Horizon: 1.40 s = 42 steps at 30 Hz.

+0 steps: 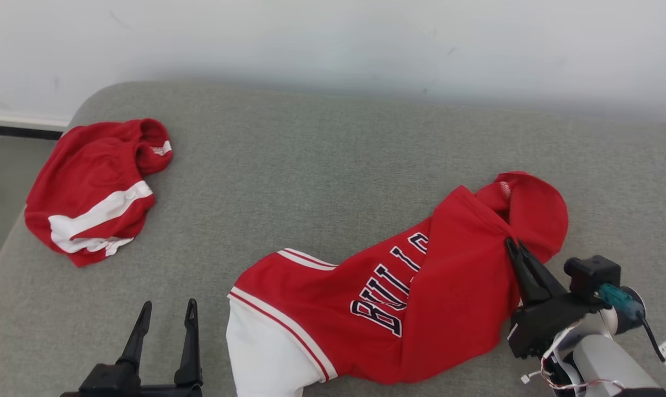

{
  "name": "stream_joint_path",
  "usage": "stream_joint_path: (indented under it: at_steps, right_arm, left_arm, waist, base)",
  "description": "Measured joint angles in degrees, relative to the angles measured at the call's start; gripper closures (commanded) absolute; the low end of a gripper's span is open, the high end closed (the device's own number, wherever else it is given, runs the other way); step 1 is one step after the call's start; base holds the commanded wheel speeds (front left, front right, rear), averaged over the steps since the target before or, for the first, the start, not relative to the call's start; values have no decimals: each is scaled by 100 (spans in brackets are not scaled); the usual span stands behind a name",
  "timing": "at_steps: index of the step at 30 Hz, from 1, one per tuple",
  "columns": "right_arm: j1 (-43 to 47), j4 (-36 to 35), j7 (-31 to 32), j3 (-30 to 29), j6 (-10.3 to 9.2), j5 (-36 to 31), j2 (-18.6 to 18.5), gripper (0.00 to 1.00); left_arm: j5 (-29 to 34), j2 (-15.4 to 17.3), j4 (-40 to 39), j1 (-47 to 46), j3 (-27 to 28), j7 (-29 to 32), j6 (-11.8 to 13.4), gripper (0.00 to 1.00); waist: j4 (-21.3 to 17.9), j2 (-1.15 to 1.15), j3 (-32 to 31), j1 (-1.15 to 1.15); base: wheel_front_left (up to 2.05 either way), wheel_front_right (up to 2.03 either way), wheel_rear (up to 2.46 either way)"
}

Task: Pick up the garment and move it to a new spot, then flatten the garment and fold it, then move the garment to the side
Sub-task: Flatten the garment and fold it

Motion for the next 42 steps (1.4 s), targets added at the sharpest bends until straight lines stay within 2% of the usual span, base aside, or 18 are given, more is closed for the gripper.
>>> stream_joint_path:
  at_steps: [7, 16, 27, 33, 42]
  right_arm:
    - [707, -1172, 0, -436, 0, -146, 13, 100]
    - [1708, -2054, -11, -1100, 0, -204, 3, 100]
    - [2646, -2448, -11, -1541, 0, -226, 259, 100]
    - [3081, -3104, -4, -1996, 0, -338, 356, 100]
    - [3805, -3871, 447, -2585, 0, -348, 509, 100]
  left_arm:
    - [-3, 1, -8, 125, 96, 0, 15, 0]
    - [-34, 0, -20, 116, 59, 0, -1, 0]
    - [-75, 0, 13, 120, 70, 0, 16, 0]
    - [-66, 0, 14, 151, 104, 0, 15, 0]
    - [-63, 0, -7, 247, 124, 0, 18, 0]
  waist:
    - [-322, 0, -121, 0]
    - [-663, 0, -169, -1]
    - [-733, 0, -163, 0]
    - [-739, 0, -234, -1]
    - [-752, 0, -305, -1]
  base:
    - [0, 0, 0]
    - [0, 0, 0]
    - [0, 0, 0]
    - [0, 0, 0]
    - [0, 0, 0]
